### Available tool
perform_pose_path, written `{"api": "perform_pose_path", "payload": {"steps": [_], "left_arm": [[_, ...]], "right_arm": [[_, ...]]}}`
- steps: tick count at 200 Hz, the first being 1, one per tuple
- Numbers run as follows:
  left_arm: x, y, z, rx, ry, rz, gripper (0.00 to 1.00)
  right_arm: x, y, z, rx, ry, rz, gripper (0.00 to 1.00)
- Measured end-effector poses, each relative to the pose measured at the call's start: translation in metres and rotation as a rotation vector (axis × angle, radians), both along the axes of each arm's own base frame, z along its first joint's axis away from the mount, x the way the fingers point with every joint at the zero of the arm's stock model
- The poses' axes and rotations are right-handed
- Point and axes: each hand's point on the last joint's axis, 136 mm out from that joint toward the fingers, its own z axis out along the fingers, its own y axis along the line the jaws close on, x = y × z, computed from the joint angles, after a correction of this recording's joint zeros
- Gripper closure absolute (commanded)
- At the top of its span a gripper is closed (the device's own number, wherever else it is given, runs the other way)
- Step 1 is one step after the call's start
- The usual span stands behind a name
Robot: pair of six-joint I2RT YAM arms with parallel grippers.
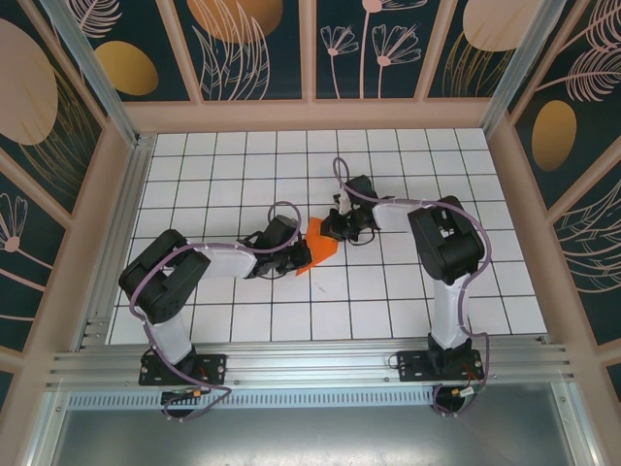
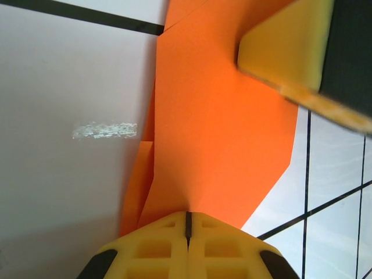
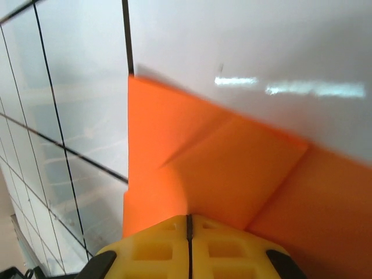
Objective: Fold a paper plane with a square sheet of paper (pick it up from the middle)
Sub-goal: Fourth fold the wing at the center of the table.
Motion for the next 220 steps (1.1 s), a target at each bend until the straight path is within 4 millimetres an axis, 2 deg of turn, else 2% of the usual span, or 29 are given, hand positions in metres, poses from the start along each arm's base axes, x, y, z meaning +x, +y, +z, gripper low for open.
{"api": "perform_pose_path", "payload": {"steps": [59, 99, 117, 137, 150, 163, 174, 197, 210, 220], "left_arm": [[0.0, 0.0, 0.0, 0.001, -0.004, -0.004, 1.0], [0.0, 0.0, 0.0, 0.003, -0.008, -0.013, 1.0], [0.0, -0.001, 0.002, 0.014, -0.002, -0.02, 1.0], [-0.002, -0.001, 0.003, 0.033, 0.016, -0.031, 0.93], [-0.002, -0.001, 0.008, 0.039, 0.024, -0.037, 0.85], [-0.002, -0.001, 0.02, 0.028, 0.011, -0.035, 0.83], [0.0, -0.001, 0.036, 0.004, -0.015, -0.031, 0.82], [0.006, 0.001, 0.073, -0.069, -0.084, -0.002, 0.81], [0.005, 0.005, 0.08, -0.101, -0.099, 0.017, 0.82], [0.003, 0.007, 0.076, -0.118, -0.085, 0.025, 0.83]], "right_arm": [[0.055, -0.037, 0.003, -0.005, -0.075, -0.102, 0.93], [0.082, -0.057, 0.008, -0.083, -0.152, -0.17, 0.91], [0.087, -0.065, 0.017, -0.107, -0.184, -0.196, 0.9], [0.077, -0.063, 0.042, -0.1, -0.228, -0.189, 0.9], [0.063, -0.051, 0.06, -0.081, -0.258, -0.159, 0.89], [0.046, -0.034, 0.07, -0.055, -0.273, -0.121, 0.89], [0.03, -0.02, 0.069, -0.036, -0.261, -0.085, 0.88], [0.001, -0.001, 0.05, -0.021, -0.192, -0.023, 0.88], [-0.007, 0.006, 0.039, -0.018, -0.155, -0.005, 0.88], [-0.011, 0.009, 0.032, -0.016, -0.131, 0.004, 0.88]]}}
